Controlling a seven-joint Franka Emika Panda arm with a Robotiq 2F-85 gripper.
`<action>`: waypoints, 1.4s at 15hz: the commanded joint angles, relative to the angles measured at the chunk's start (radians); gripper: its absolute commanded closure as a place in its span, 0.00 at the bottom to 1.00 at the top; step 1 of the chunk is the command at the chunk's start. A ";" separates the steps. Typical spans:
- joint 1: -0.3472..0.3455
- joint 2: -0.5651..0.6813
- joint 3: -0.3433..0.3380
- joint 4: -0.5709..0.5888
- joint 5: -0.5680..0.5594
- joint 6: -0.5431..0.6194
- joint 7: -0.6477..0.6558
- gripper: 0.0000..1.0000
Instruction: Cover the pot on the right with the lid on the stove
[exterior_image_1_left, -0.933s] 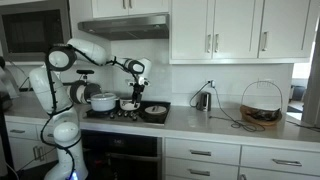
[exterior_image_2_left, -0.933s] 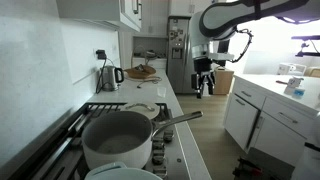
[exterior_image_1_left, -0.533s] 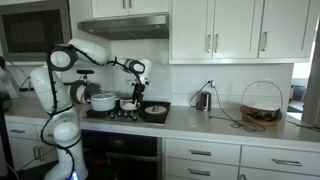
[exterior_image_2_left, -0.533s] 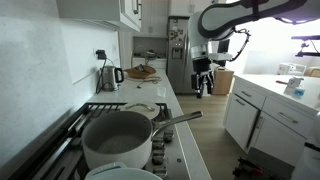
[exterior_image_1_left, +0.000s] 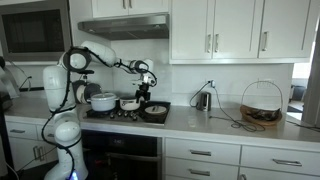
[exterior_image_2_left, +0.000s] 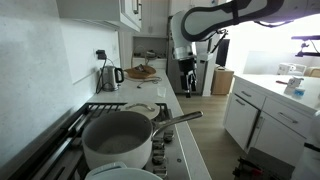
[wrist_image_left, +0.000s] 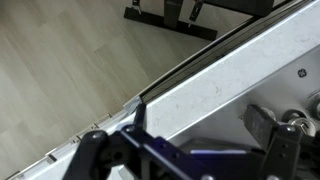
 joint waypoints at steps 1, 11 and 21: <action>0.026 0.117 0.024 0.124 -0.046 0.024 -0.086 0.00; 0.062 0.346 0.054 0.330 -0.110 0.173 -0.220 0.00; 0.089 0.498 0.071 0.460 -0.108 0.279 -0.220 0.00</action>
